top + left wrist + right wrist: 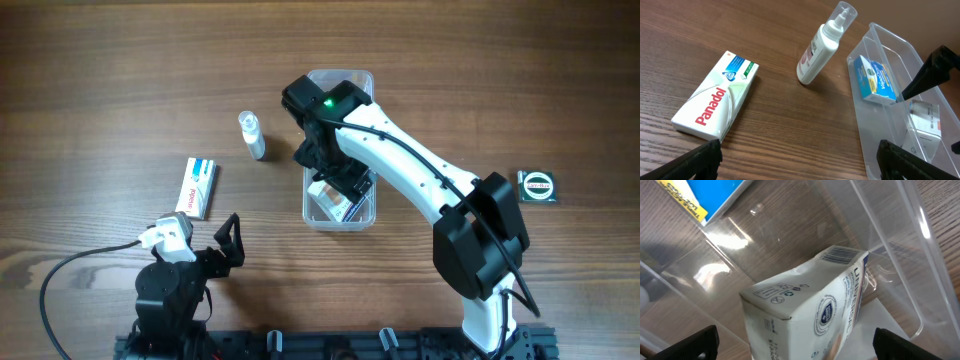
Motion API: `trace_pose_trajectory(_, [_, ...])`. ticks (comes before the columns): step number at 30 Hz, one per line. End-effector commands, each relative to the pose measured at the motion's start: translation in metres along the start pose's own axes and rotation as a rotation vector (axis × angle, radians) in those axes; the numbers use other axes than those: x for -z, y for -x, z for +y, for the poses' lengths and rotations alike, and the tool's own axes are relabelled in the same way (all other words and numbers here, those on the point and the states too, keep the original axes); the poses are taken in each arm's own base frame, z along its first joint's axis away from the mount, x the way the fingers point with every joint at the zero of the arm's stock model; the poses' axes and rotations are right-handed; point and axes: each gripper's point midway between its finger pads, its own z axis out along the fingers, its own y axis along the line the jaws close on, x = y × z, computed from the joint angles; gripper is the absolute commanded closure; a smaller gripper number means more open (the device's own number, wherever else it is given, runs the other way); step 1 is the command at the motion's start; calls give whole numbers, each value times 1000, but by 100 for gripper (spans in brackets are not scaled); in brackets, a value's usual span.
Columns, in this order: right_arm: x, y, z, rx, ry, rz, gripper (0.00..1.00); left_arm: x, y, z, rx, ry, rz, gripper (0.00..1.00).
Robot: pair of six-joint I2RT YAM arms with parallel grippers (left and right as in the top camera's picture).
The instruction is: Pack container
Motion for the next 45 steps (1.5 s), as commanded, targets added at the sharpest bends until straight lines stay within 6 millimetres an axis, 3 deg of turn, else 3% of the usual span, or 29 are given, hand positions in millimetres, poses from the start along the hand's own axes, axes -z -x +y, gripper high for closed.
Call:
trace_pose_trajectory(1, [-9, 2, -6, -186, -44, -14, 0, 0, 2, 1, -16, 5, -11, 0])
trace_pose_trajectory(6, [-9, 2, -10, -184, -57, -18, 4, 0, 2, 1, -16, 5, -11, 0])
trace_pose_trajectory(9, [-9, 2, -13, -183, -69, -17, 15, 0, 2, 1, -16, 5, -11, 0])
trace_pose_trajectory(12, [-9, 2, -13, -183, -71, -16, 33, 0, 2, 1, -16, 5, -11, 0])
trace_pose_trajectory(27, [-3, 6, -16, -144, -76, -12, 56, 0, 2, 1, -16, 5, -11, 0])
trace_pose_trajectory(35, [59, 19, -9, -110, 93, -57, 56, 0, 2, 1, -16, 5, -11, 0])
trace_pose_trajectory(41, [114, 40, -8, -115, 289, -108, 56, 0, 2, 1, -16, 5, -11, 0])
trace_pose_trajectory(45, [116, 36, -9, -58, 300, -90, 51, 0, 2, 1, -16, 5, -11, 0])
